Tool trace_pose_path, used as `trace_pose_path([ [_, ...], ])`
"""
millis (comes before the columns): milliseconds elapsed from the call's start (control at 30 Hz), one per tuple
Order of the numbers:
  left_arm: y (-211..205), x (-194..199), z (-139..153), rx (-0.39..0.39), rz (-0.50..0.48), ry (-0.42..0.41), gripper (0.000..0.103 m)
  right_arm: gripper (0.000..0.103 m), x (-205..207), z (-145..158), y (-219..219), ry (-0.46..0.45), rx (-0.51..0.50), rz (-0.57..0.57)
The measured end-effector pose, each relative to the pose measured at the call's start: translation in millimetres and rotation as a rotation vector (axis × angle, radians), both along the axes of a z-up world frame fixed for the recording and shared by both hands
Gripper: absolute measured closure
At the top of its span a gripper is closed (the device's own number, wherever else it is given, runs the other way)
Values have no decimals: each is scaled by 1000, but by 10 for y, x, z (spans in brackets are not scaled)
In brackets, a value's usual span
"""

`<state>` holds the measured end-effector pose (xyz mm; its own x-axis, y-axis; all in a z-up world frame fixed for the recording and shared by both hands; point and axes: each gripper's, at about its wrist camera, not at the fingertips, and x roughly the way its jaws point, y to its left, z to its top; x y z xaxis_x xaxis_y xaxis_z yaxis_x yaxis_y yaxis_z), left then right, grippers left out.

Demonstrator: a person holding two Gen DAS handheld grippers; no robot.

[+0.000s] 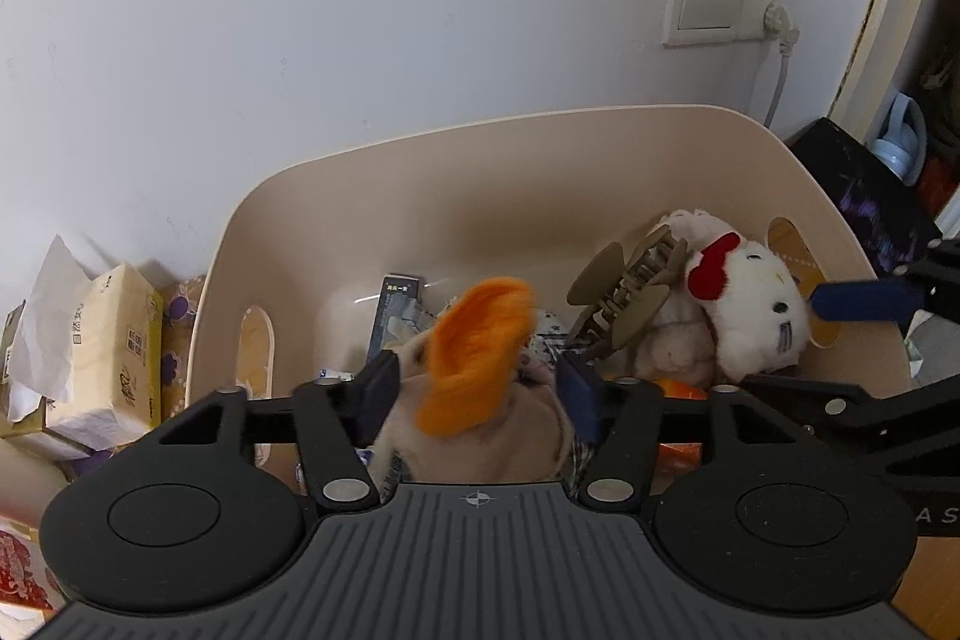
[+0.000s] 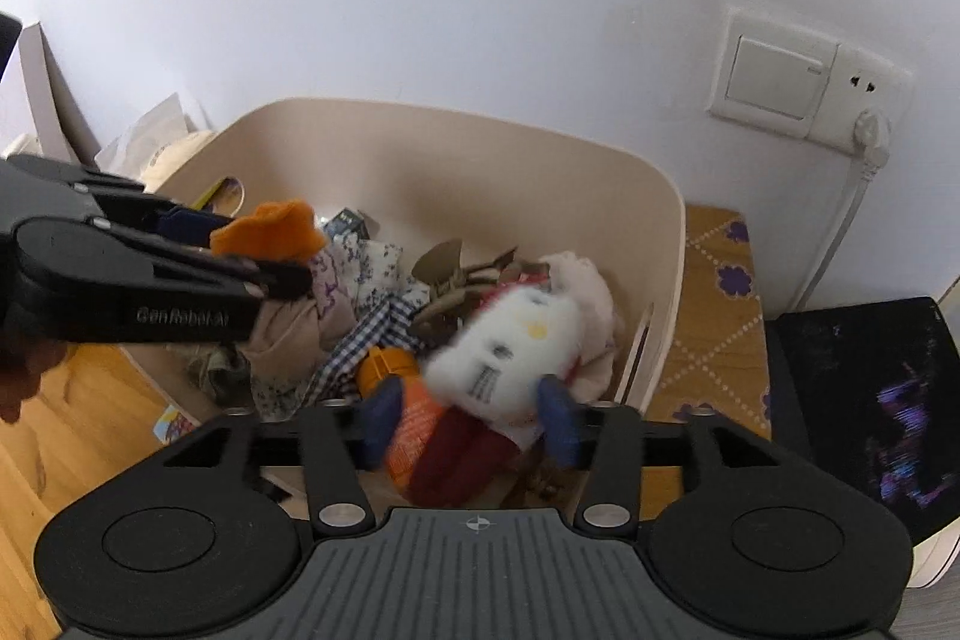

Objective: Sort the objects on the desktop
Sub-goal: 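Open both tools to drop the sock and plush into the basket, then move both tools back down toward the tissue pack and white mouse plush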

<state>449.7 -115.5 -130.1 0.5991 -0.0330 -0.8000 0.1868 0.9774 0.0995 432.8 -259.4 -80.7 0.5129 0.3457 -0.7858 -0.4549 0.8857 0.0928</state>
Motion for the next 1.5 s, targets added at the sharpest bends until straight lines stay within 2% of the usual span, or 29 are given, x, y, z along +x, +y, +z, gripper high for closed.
trace_pose_path([
  [100,22,-14,25,-3,7,-4,34,29,-9,52,-12,-5,13,-20],
  [233,72,-40,58,-9,30,-1,30,10,-25,123,-21,-19,34,-28],
  [367,92,-88,107,0,32,-2,26,0,-71,187,1,-35,32,-35],
  [533,94,-183,186,21,25,-18,23,0,-129,285,1,-60,36,-45],
  [1033,180,-541,466,-1,26,-59,23,0,-436,509,-130,-99,29,-100],
  [1500,323,-956,531,9,27,-65,23,0,-826,577,-209,-111,25,-117],
])
